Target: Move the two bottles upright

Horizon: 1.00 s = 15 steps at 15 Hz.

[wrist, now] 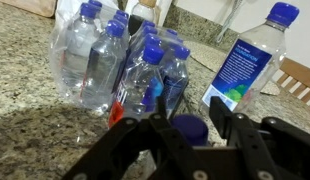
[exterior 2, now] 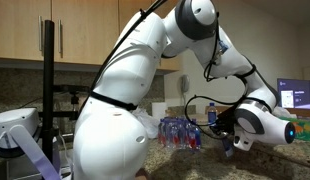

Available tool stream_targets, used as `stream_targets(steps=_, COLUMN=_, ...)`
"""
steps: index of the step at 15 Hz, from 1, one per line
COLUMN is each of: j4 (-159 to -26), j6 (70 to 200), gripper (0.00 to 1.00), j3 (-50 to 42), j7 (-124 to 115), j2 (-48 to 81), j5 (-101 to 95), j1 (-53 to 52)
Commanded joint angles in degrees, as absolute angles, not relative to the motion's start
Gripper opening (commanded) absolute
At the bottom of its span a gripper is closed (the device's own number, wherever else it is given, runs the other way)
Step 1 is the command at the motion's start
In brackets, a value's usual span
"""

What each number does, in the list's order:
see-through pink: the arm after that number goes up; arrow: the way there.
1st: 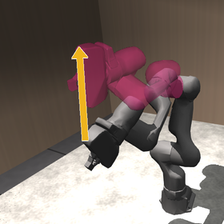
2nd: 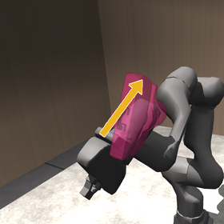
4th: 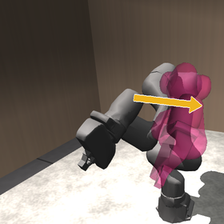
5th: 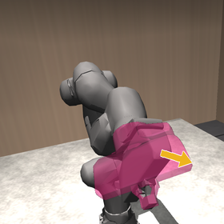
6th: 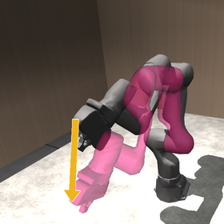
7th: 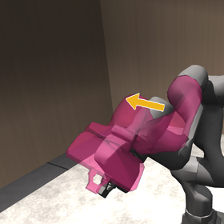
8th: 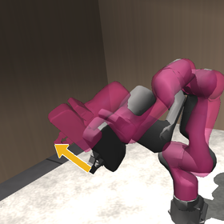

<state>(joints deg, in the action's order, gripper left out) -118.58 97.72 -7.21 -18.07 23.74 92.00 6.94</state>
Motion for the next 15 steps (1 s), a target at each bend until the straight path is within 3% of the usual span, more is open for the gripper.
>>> stream_targets(steps=1, j4=-118.73, j6=99.03, gripper=0.80, j3=-7.06, j7=-18.91, j2=23.12, j5=93.33, j1=6.61)
stream_targets(steps=3, j4=-118.76, j6=99.23, gripper=0.93, j3=-7.03, j7=-18.69, j2=23.10, j5=93.53, j1=6.58)
stream_targets(steps=5, j4=-118.73, j6=99.44, gripper=0.99, j3=-7.01, j7=-18.53, j2=23.10, j5=93.60, j1=6.57)
stream_targets(steps=15, j4=-117.76, j6=103.71, gripper=1.00, j3=-7.43, j7=-11.15, j2=23.59, j5=90.33, j1=5.60)
